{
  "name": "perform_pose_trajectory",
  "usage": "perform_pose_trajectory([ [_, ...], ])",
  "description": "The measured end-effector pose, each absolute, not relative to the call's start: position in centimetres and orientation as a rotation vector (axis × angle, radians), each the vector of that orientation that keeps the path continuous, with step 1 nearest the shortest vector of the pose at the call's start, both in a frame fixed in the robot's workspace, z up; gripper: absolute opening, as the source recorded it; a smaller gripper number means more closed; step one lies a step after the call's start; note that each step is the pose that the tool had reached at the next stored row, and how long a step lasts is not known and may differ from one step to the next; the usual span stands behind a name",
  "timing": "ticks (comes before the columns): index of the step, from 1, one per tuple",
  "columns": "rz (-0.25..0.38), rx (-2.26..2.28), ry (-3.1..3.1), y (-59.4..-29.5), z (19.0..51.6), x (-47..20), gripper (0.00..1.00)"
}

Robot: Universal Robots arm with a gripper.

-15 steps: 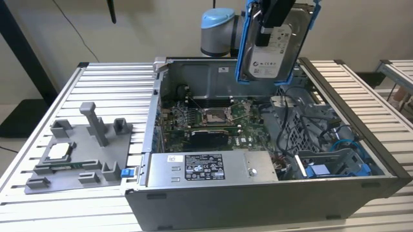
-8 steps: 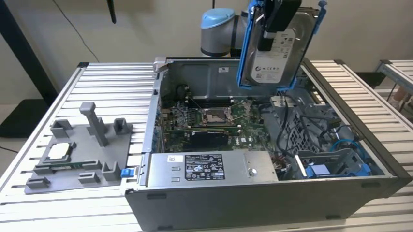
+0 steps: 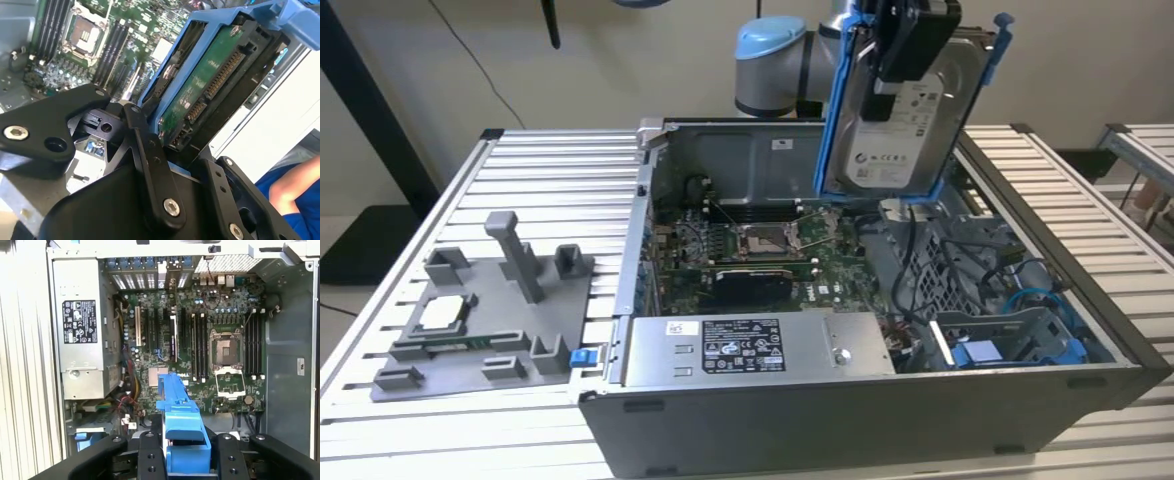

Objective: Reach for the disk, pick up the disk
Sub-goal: 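Pick up the disk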

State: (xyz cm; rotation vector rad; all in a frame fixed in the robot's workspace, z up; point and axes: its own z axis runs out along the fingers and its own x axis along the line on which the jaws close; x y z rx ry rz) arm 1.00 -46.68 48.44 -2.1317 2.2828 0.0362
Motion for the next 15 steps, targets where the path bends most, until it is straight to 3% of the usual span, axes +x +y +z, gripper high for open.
perform_pose_trajectory([
  [15, 0.036, -2.117, 2.296, -50.9, 48.3, 1.0, 0.00],
])
